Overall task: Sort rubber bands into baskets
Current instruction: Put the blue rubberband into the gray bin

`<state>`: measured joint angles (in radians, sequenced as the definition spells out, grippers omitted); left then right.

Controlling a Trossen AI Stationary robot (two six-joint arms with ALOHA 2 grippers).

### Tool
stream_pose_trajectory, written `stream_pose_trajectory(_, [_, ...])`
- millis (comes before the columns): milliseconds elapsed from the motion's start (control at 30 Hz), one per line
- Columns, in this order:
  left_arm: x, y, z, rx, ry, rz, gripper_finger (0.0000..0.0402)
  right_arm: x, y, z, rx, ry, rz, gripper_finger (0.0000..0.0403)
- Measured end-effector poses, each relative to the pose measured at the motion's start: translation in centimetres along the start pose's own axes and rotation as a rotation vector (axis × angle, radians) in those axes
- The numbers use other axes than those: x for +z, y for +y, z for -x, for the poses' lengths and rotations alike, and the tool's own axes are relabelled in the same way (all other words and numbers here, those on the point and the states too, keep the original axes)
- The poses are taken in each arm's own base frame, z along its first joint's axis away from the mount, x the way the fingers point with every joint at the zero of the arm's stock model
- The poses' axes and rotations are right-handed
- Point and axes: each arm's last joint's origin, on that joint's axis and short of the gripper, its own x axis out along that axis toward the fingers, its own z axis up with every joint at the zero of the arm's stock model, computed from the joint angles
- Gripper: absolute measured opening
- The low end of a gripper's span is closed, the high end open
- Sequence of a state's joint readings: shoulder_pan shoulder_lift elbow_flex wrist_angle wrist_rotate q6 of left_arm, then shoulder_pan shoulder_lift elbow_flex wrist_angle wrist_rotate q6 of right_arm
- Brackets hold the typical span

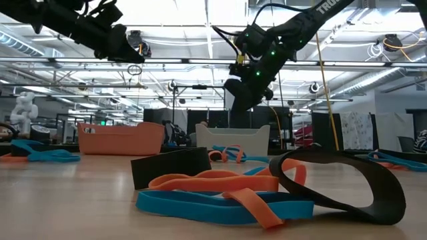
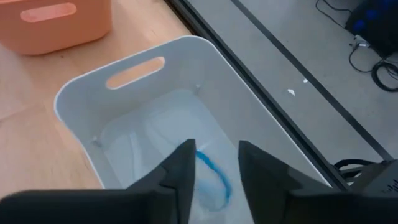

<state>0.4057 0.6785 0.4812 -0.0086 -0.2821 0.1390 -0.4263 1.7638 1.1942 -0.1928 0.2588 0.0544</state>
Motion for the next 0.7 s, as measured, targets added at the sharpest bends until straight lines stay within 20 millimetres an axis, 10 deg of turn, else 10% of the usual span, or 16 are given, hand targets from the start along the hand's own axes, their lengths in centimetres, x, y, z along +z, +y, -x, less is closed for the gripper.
stream_pose_trajectory(367, [0.0, 0.0, 0.0, -0.002, 0.004, 0.000, 0.0123, 1.1, 2.0, 1.7, 0.101, 0.059, 0.014, 0.0164])
stream_pose_trajectory(700, [0.1, -0.9, 0.2, -0.329, -0.037, 0.001, 0.0123, 0.8, 10.0, 5.5, 0.675, 0.140, 0.042, 0.0164])
